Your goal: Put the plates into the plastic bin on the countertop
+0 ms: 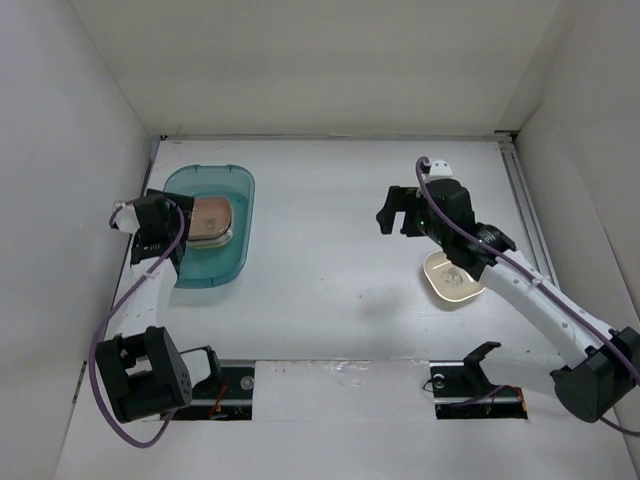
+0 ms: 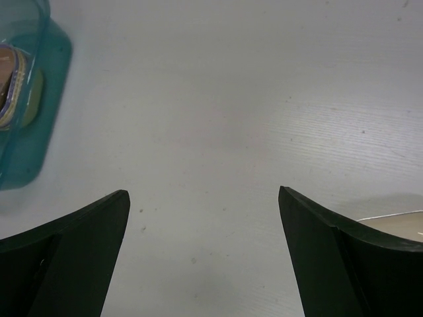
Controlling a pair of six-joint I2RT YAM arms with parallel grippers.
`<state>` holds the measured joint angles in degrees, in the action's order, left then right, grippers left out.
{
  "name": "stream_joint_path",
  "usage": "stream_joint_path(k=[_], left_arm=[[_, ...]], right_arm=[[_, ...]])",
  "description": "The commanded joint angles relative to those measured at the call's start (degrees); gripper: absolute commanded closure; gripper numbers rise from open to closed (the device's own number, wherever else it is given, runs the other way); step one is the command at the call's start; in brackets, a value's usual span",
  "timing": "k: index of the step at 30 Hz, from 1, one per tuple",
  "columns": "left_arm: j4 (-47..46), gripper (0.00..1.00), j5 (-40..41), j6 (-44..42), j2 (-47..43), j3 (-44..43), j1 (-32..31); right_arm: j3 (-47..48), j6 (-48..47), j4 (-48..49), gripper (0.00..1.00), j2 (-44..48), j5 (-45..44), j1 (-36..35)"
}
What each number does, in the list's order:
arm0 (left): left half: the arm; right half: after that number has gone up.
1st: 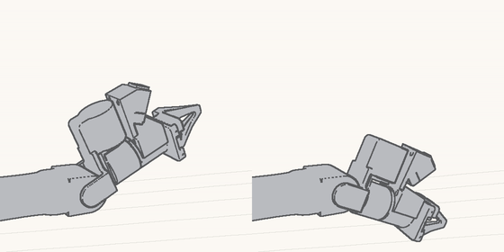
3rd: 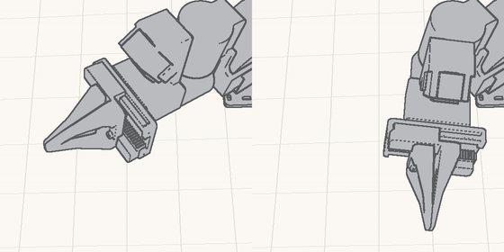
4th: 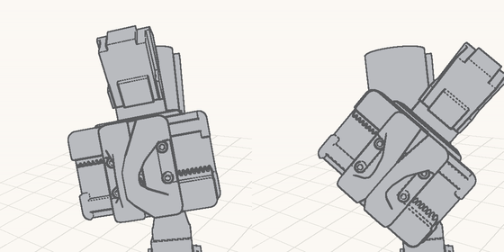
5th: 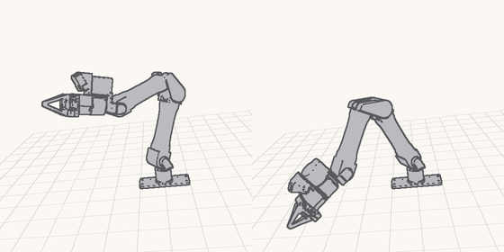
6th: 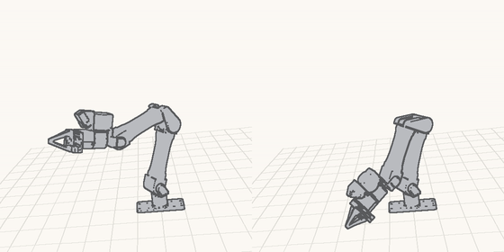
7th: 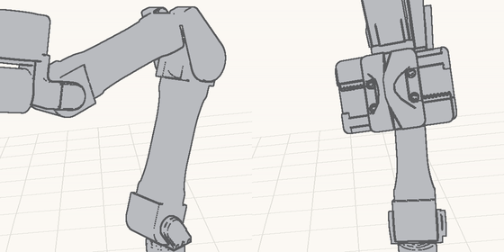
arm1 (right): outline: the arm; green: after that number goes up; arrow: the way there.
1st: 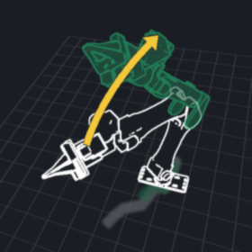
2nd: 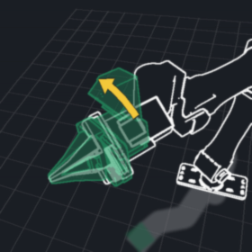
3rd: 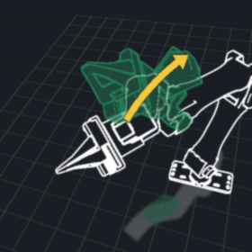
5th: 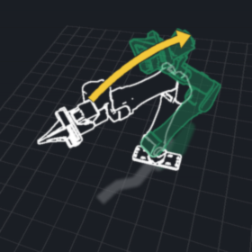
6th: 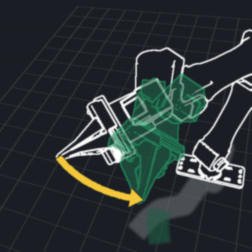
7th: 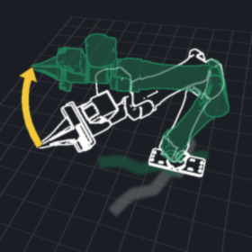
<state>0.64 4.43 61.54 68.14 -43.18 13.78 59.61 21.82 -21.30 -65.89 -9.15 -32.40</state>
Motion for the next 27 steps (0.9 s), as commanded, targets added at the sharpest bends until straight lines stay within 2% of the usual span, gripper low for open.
stream_joint_path(k=[1,4,7,9,12,19,23,24,27], left_arm=[[1.55,0.00,-3.99,-4.75,-4.85,-1.91,-1.99],[6.03,0.00,-6.52,-7.39,-6.00,-3.67,-2.62],[9.02,0.00,-9.69,-9.67,-7.66,-4.37,-2.62],[9.72,0.00,-12.59,-11.87,-10.46,-2.97,-2.62],[7.35,0.00,-18.37,-14.95,-13.29,-1.91,-2.62],[9.73,0.00,-28.31,-27.25,-7.42,-8.32,-2.62],[10.87,0.00,-26.23,-28.58,-6.09,-9.56,-8.93],[10.87,0.00,-25.27,-28.58,-6.09,-10.25,-12.51],[10.87,0.00,-24.03,-28.05,-5.56,-11.83,-16.58]], right_arm=[[-1.16,1.19,-2.87,0.00,1.02,-2.81,2.51],[-6.69,6.36,-2.87,0.00,2.86,-3.86,6.12],[-11.88,13.57,-3.66,0.00,8.64,-9.91,7.35],[-14.60,18.49,-7.34,0.00,11.91,-14.73,9.36],[-17.33,24.04,-10.77,0.00,17.27,-16.50,13.92],[-21.99,28.71,-15.17,0.00,17.55,-15.91,25.70],[-23.92,28.71,-15.88,0.00,15.62,-8.63,31.15],[-24.45,29.24,-15.88,0.00,15.61,-8.00,31.87],[-26.03,29.86,-15.88,0.00,16.14,-7.20,33.89]])
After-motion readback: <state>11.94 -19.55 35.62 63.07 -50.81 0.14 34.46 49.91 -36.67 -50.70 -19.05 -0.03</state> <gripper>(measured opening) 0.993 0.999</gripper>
